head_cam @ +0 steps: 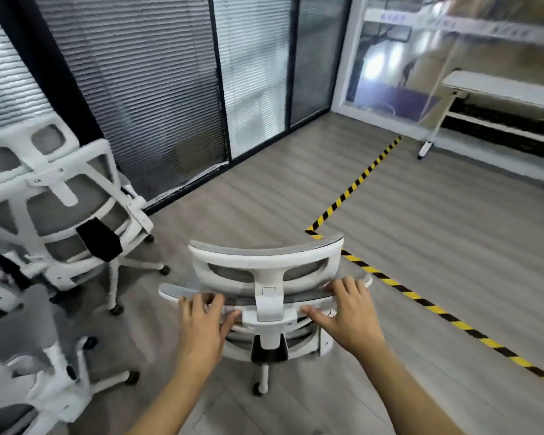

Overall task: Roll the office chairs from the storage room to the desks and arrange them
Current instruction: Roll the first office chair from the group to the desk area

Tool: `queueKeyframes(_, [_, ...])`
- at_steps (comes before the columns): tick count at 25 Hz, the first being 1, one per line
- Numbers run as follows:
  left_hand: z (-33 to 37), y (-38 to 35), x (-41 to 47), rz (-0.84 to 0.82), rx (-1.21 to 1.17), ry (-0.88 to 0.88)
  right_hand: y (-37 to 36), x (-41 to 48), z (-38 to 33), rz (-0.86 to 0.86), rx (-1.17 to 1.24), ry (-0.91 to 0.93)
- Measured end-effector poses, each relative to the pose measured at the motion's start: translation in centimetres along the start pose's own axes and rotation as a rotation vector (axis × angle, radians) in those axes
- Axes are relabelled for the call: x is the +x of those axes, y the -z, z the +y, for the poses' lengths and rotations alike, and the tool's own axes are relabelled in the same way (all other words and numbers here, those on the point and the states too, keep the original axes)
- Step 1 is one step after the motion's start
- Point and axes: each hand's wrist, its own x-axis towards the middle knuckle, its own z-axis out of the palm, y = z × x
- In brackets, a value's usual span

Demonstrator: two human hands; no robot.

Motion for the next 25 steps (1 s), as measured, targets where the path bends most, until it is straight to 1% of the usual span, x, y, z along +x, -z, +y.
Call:
queueKeyframes(2, [4.4, -2.0, 0.6, -0.014, -0.013, -0.084, 2.2, -2.2, 4.2, 0.045, -0.011, -0.079])
queueKeyframes(7, [17.9, -7.7, 1.5, -0.052, -0.041, -0.288, 8.4, -7.8, 15.9, 0.160, -0.026, -0.277])
queueKeyframes(9, [24.6, -10.1, 1.4, -0.078, -0.078, -0.350, 11.2, -10.0, 21.6, 0.203, -0.043, -0.356])
queueKeyframes(12, [34.4, -13.4, 0.9, -0.072, -0.170, -0.438, 15.2, -12.7, 29.7, 0.267, -0.062, -0.439])
queueKeyframes(18, [55.4, -20.5, 0.5, -0.166, -0.374, -0.589, 23.5, -17.5, 46.8, 0.416, -0.068, -0.576])
queueKeyframes(23, [72.5, -27.5, 2.3, -0.214, -0.430, -0.717, 28.8, -19.3, 61.1, 0.457, -0.069, -0.715])
queueKeyframes(25, [79.4, -30.5, 3.0, -0.243, -0.441, -0.767, 31.1, -19.8, 67.1, 0.480, -0.115, -0.753])
